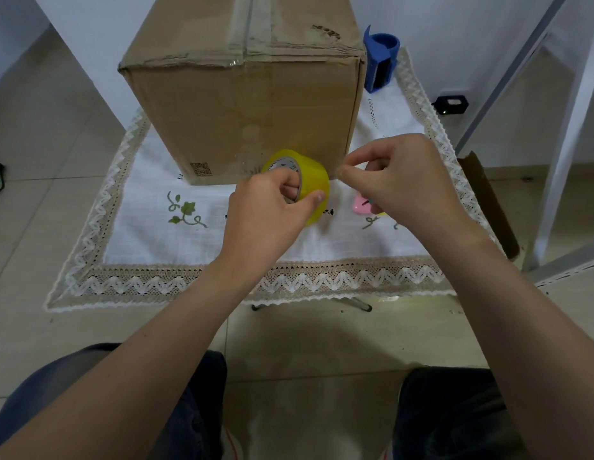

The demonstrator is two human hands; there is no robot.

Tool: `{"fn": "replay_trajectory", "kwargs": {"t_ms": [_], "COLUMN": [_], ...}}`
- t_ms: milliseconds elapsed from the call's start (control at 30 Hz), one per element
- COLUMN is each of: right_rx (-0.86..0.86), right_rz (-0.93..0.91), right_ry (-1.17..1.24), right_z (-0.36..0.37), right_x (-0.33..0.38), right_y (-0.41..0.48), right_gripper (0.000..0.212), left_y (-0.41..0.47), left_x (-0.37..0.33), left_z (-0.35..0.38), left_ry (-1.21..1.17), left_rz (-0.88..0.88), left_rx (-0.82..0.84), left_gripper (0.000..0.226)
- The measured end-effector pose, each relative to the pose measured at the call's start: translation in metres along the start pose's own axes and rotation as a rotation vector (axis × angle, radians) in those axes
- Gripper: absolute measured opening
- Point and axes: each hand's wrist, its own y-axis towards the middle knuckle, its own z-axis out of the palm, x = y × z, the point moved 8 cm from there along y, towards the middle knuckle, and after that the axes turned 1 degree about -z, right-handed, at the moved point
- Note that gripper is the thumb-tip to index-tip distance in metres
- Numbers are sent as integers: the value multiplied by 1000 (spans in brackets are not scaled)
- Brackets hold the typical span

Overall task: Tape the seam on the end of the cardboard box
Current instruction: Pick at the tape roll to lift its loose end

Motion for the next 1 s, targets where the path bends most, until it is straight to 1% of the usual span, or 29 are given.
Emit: {"fn": "replay_trajectory", "kwargs": {"t_ms": [67,100,167,200,300,367,500,567,733,900,1000], "right_rx": [75,103,119,113,84,54,-18,-29,-30,-23,-19], "right_rz": [36,40,29,24,1,-16,-53,-68,-99,-131,-153], "right_ry": [45,47,28,20,-29,-67,-139,-157,-166,-188,-181], "right_z": [8,13,18,18,16,13,7,6,10,11,12], "right_x": [-4,-5,-3,-2,-2,-1,3,5,9,13,16], "right_y": [-2,-2,-4,-3,-2,-1,-2,-3,-6,-6,-8], "right_gripper": [20,19,10,6,19,24,21,22,10,6,10], "left_y": [-1,-1,-2,-3,-3,-4,-7,-8,-8,-7,-6], "left_x": [0,0,-1,-2,-5,-8,-15,-17,-20,-20,-20], "left_z": [1,2,3,3,2,5,13,14,14,14,12], "left_ry": [-7,-6,-2,-3,-4,-10,20,59,118,120,122], "left_rz": [8,11,8,6,16,26,102,135,169,178,167], "left_rx": [5,7,13,14,21,66,146,148,117,114,104], "left_gripper": [23,23,23,22,20,18,23,12,26,25,41]}}
